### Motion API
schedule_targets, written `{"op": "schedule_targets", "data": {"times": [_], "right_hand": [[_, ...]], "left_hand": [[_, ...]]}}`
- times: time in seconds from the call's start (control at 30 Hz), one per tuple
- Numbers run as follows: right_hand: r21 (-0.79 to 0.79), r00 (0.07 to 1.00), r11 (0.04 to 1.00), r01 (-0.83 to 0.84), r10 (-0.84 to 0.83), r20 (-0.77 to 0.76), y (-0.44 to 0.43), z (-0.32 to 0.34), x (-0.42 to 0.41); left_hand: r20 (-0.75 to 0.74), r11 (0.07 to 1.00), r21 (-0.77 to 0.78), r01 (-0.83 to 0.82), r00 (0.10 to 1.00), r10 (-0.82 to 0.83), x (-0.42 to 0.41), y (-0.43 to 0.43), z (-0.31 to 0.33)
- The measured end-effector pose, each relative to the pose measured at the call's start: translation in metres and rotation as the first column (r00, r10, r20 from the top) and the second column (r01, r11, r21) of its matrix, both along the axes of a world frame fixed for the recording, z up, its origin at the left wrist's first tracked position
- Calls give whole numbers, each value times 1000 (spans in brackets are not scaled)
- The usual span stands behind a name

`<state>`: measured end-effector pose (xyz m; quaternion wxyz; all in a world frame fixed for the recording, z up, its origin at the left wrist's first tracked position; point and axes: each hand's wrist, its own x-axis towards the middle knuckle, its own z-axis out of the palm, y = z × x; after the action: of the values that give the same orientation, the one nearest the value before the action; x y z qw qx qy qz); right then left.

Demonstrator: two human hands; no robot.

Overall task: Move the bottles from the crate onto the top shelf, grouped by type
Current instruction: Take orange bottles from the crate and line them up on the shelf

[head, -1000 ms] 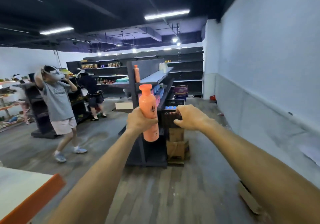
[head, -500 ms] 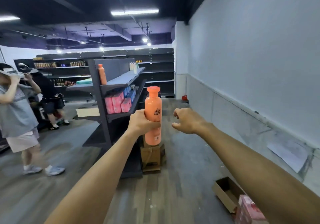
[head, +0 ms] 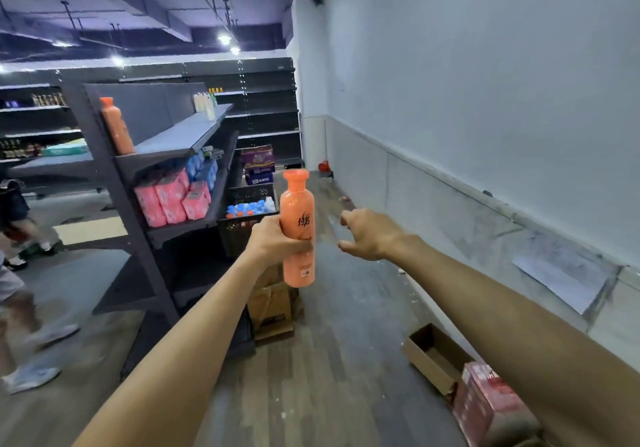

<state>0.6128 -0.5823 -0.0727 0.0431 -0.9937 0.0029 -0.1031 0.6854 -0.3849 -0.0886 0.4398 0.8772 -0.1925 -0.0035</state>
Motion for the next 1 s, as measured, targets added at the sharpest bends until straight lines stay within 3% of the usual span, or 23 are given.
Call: {"op": "schedule_targets", "data": {"times": [0.37, 0.63, 1.0], "right_hand": [[37, 983, 999, 13, -6, -182, -114, -96, 139], [123, 978, 992, 7, 19, -209, -190, -106, 248], [122, 966, 992, -24, 54, -252, -212, -129, 401]], "left_hand": [[-127, 998, 43, 55, 991, -49, 125, -101, -87], [-167, 999, 26, 25, 986, -21, 228, -166, -92], [-212, 1000, 26, 13, 977, -7, 381, -189, -122]]}}
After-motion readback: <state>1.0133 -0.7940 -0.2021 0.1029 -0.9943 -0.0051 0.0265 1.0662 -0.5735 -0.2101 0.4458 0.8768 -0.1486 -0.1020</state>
